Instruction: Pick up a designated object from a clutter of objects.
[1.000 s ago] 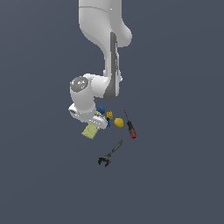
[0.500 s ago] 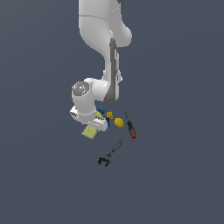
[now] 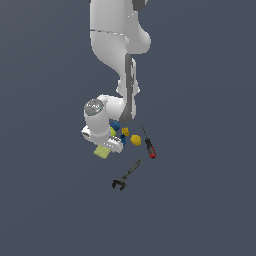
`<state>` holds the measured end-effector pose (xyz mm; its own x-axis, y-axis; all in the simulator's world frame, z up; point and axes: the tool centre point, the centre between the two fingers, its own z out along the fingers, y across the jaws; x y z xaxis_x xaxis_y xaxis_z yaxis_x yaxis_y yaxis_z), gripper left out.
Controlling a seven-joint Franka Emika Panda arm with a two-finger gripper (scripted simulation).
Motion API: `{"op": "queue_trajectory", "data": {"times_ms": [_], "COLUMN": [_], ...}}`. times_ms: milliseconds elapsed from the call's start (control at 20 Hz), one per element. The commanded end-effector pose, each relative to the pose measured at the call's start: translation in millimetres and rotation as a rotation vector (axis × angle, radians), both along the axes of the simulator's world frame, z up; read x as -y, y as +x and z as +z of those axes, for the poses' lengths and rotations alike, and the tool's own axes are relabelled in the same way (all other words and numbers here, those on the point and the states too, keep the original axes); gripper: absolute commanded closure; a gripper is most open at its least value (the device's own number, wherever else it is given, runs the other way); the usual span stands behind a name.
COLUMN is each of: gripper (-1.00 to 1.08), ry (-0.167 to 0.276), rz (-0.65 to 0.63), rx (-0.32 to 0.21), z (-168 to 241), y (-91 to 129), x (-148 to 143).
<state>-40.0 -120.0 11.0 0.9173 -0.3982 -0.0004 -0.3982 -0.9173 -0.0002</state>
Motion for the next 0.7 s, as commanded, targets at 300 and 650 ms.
{"op": "queue_trajectory", "data": {"times_ms": [300, 650], "gripper": [1.08, 1.08], "ry": [0.000, 0.000], "rz": [0.001, 0.000], "rx": [0.000, 0.001], "z": [-1.5, 4.0], "y": [0.2, 1.4], "x": [-0.2, 0.1]}}
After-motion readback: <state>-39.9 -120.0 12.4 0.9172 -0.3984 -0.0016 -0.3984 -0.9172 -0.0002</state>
